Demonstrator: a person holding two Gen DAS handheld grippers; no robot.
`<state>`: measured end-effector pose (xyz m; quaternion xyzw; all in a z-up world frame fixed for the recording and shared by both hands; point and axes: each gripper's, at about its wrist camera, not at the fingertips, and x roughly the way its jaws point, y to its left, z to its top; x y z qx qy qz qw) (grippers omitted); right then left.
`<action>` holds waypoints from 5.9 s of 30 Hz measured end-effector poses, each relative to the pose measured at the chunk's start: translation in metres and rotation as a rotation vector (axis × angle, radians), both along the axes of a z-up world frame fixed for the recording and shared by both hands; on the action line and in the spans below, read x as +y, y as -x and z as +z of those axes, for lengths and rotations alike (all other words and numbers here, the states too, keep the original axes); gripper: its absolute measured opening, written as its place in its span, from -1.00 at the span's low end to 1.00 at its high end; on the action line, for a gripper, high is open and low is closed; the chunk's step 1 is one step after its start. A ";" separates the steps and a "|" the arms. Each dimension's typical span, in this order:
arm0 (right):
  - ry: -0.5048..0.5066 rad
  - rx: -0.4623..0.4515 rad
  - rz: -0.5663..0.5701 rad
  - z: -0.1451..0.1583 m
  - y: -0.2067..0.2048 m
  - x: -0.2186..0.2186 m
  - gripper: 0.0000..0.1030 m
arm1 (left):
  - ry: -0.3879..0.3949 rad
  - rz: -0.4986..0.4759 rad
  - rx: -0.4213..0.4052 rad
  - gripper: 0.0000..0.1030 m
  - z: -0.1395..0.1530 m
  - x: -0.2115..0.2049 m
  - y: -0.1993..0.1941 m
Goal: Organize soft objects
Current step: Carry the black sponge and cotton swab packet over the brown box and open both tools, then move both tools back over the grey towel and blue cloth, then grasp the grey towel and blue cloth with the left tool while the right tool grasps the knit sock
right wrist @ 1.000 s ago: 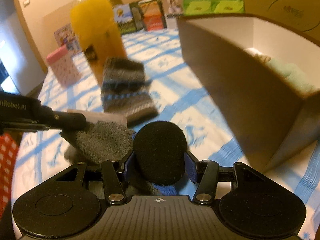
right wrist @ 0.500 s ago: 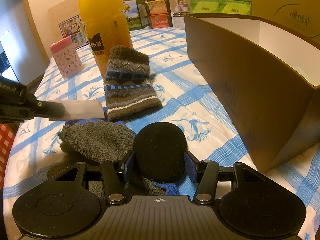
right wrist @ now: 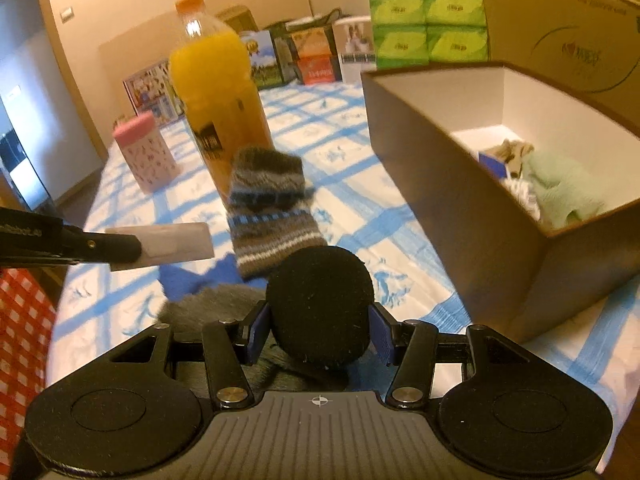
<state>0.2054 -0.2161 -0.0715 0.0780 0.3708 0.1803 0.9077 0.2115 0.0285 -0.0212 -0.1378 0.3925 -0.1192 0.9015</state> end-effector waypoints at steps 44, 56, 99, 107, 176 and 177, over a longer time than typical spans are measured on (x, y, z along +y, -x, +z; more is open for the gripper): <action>0.055 -0.093 -0.152 0.060 -0.071 -0.160 0.03 | -0.170 -0.376 -0.057 -0.67 0.023 -0.231 -0.139; 0.086 -0.050 -0.146 0.051 -0.080 -0.149 0.22 | -0.165 -0.323 -0.066 -0.28 0.034 -0.205 -0.131; -0.068 0.108 0.030 0.035 0.037 -0.043 0.27 | -0.207 0.061 0.041 0.06 0.024 -0.028 0.056; -0.111 0.221 -0.017 -0.009 0.031 -0.033 0.27 | -0.191 0.051 0.080 0.06 0.002 -0.020 0.047; -0.071 0.296 -0.134 -0.033 0.038 -0.053 0.15 | -0.425 -0.176 0.018 0.39 -0.091 -0.076 0.019; -0.069 0.297 -0.133 -0.033 0.038 -0.052 0.15 | -0.412 -0.180 0.010 0.18 -0.091 -0.074 0.018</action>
